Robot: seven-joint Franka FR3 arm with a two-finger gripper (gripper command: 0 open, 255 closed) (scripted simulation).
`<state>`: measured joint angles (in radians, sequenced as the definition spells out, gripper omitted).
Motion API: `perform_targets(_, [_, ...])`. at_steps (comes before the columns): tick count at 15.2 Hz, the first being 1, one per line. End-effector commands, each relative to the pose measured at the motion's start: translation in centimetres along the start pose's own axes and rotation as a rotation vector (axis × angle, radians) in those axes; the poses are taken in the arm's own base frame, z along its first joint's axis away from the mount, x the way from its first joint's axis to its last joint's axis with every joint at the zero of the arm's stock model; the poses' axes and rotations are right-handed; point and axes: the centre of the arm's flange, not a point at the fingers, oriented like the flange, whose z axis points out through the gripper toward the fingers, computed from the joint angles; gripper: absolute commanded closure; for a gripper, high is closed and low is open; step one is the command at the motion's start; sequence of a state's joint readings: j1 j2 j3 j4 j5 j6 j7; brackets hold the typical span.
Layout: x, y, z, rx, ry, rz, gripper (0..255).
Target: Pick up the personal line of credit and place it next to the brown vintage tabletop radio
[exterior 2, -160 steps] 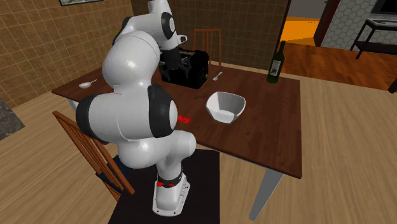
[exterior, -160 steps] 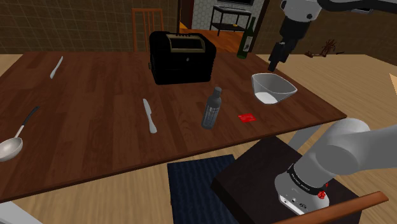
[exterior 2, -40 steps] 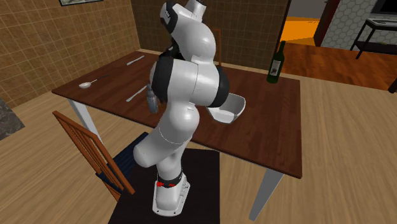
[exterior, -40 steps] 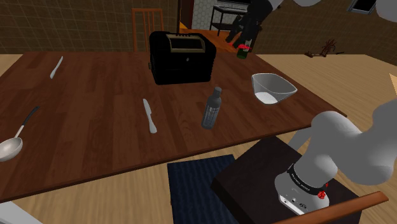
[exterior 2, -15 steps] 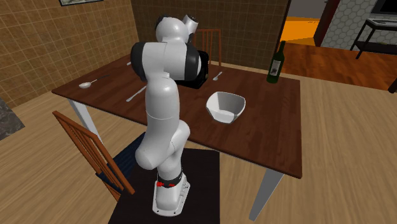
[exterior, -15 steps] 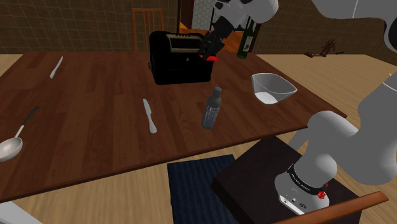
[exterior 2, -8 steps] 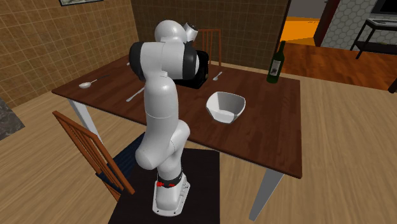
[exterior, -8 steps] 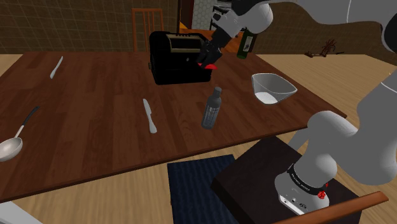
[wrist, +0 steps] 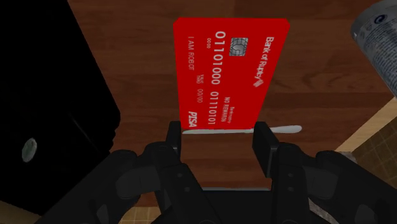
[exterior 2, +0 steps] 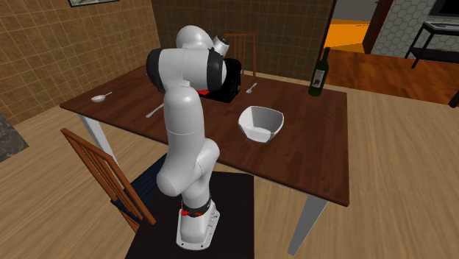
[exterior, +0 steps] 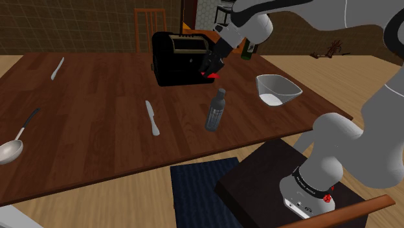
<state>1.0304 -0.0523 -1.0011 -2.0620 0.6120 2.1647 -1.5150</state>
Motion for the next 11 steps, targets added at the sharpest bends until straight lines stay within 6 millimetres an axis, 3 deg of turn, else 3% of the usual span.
perform_targets(1, [-0.5,-0.1,1.0,0.000,0.000,0.000,255])
perform_targets(11, [-3.4,-0.1,5.4,0.000,0.000,0.000,255])
